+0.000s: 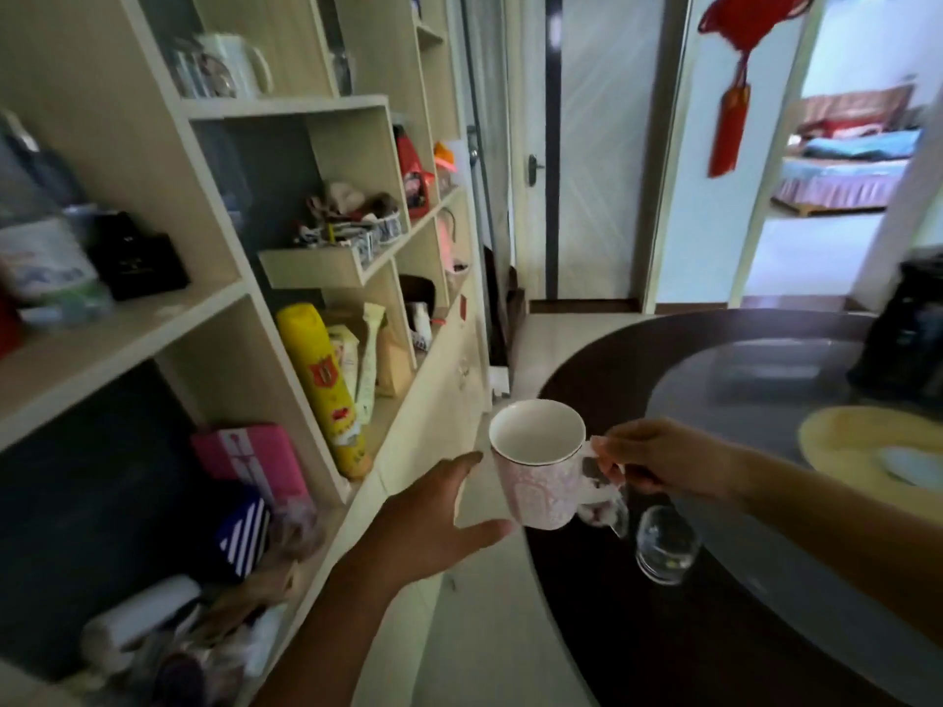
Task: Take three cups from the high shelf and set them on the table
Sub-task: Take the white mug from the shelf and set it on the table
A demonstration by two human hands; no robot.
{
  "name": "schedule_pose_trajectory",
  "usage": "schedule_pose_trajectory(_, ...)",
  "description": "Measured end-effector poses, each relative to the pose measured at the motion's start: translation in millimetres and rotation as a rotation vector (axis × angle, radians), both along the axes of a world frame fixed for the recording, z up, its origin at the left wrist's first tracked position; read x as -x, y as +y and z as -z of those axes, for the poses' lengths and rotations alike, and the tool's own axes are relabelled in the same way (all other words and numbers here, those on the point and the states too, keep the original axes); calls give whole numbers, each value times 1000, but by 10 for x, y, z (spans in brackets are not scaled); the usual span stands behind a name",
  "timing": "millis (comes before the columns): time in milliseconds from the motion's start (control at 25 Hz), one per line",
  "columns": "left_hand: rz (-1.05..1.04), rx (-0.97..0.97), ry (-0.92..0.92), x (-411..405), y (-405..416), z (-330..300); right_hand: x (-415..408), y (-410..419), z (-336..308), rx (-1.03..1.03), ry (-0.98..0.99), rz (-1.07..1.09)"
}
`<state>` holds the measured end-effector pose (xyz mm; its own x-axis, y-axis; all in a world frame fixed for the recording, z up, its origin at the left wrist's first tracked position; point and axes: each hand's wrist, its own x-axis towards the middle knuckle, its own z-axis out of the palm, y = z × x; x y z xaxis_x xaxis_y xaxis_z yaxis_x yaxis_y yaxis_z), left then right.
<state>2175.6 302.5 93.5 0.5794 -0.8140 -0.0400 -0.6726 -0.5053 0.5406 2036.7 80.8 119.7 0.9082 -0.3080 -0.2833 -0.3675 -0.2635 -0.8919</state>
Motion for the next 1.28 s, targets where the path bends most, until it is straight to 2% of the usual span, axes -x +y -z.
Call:
schedule_pose_trajectory(80,2,-152,-2,300,-66,316,322,-116,416,25,48,115)
schedule_pose_trajectory(200,12,-267,46,721,-183,717,834,-208,1025,-43,138,254)
schedule_pose_trajectory(560,69,-399,93,1576,-706,1364,1940,-348,2336,-118,170,570)
schedule_pose_trajectory(880,101,-481,69,1790,-926,1511,1899,-421,2666,-189,127,731)
schedule_pose_trajectory(1280,98,-543,2,1833,-876,1511,1816,-444,2767,-222,129,772)
